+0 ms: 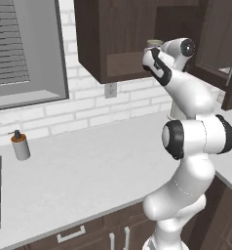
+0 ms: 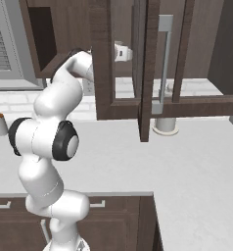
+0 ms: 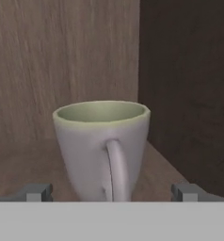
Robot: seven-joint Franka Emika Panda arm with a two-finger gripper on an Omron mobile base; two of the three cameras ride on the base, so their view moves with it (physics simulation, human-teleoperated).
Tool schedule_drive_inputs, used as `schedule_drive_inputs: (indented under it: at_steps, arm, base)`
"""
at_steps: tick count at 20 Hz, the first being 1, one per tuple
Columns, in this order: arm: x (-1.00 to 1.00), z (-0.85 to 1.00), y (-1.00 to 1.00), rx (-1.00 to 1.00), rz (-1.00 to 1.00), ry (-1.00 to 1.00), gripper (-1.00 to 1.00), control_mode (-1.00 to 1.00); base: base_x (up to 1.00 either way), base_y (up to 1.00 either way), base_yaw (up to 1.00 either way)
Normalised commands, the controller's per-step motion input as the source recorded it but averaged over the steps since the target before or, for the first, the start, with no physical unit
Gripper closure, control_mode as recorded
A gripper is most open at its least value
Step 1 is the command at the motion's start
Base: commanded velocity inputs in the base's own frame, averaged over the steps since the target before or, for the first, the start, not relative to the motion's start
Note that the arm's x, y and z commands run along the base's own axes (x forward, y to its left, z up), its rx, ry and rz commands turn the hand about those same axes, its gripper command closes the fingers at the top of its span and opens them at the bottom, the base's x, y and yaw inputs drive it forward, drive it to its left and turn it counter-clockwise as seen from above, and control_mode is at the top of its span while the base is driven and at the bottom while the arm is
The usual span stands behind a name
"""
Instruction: Gather all objects into one cabinet and sort the glasses and bowls to opposite sides.
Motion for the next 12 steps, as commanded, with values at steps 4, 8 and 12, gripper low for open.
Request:
schedule_drive_inputs:
  at_steps: [4, 8, 12]
  arm:
    - [0.25, 0.0, 0.0, 0.0, 0.0, 0.0, -1.0, -1.0]
    - [0.25, 0.0, 0.01, 0.0, 0.0, 0.0, -1.0, -1.0]
    - [0.14, 0.0, 0.09, -0.01, 0.0, 0.0, 1.0, -1.0]
  base:
    - [0.0, 0.0, 0.0]
    - [0.0, 0.0, 0.0]
    - [0.0, 0.0, 0.0]
